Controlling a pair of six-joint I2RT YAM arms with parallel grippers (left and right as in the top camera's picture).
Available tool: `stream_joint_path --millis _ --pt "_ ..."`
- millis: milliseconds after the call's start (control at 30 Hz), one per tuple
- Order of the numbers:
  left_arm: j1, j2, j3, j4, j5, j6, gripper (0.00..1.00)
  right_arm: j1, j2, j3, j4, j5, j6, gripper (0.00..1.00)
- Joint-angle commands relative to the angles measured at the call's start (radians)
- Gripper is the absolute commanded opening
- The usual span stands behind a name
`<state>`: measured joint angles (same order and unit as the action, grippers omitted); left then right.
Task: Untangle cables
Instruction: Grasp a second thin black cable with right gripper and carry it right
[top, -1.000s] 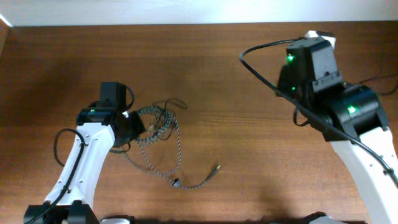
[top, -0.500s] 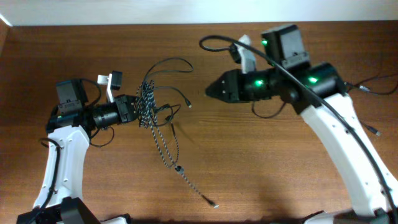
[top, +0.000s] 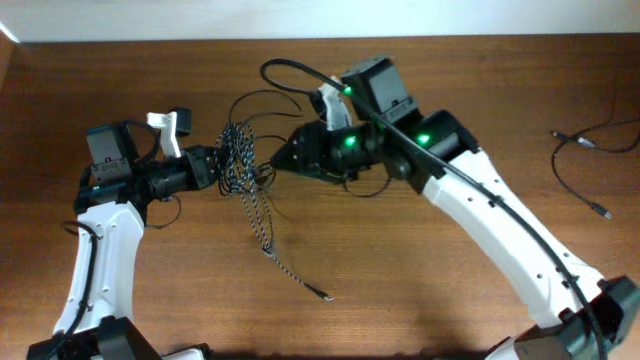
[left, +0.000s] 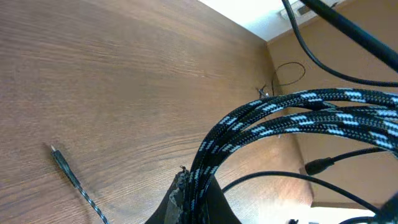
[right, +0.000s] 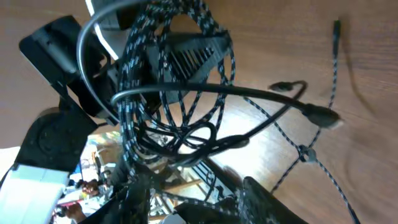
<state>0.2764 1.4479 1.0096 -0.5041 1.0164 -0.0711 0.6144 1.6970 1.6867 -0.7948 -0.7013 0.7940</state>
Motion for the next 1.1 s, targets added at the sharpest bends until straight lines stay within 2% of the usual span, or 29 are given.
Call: stream_joint_path --millis 0,100,133,167,267,333,433,467,533,600,967,1000,1067 --pt "-0.008 -0.001 0.005 0.006 0.137 0.000 0.00 0.056 0.013 0.011 0.015 0.130 0.104 0.45" --pt "-0.056 -0.001 0.005 0.007 0.147 0.000 0.00 0.082 0.013 0.011 0.041 0.146 0.131 0.31" --pt "-0.072 -0.001 0.005 0.007 0.148 -0.003 0.00 0.086 0.013 0.011 0.039 0.157 0.127 0.15" --pt "-0.074 -0.001 0.005 0.007 0.145 -0.003 0.00 0.086 0.013 0.011 0.028 0.169 0.114 0.04" --pt "-0.057 -0.001 0.005 -0.007 -0.029 -0.003 0.00 0.086 0.013 0.011 -0.122 0.279 -0.053 0.04" --pt "-0.015 -0.001 0.005 -0.034 -0.083 -0.003 0.00 0.085 0.013 0.011 -0.367 0.664 -0.065 0.04" --pt "0.049 -0.001 0.005 -0.100 -0.161 -0.003 0.00 0.086 0.013 0.011 -0.525 0.928 -0.060 0.04" --pt "0.068 -0.001 0.005 -0.149 -0.226 -0.003 0.00 0.086 0.013 0.011 -0.555 0.999 -0.056 0.04" --pt "0.092 -0.001 0.005 -0.182 -0.301 -0.003 0.00 0.086 0.013 0.011 -0.590 1.075 -0.053 0.04" --pt "0.127 -0.001 0.005 -0.190 -0.307 -0.003 0.00 0.086 0.013 0.011 -0.597 1.080 -0.053 0.04" --pt "0.128 -0.001 0.005 -0.213 -0.333 -0.003 0.00 0.080 0.013 0.011 -0.563 1.085 -0.054 0.04" --pt "0.128 -0.001 0.005 -0.216 -0.364 -0.003 0.00 0.064 0.013 0.012 -0.563 1.099 -0.053 0.04" --pt "0.128 -0.001 0.005 -0.221 -0.379 -0.003 0.00 -0.084 -0.029 0.012 -0.577 1.106 -0.054 0.04"
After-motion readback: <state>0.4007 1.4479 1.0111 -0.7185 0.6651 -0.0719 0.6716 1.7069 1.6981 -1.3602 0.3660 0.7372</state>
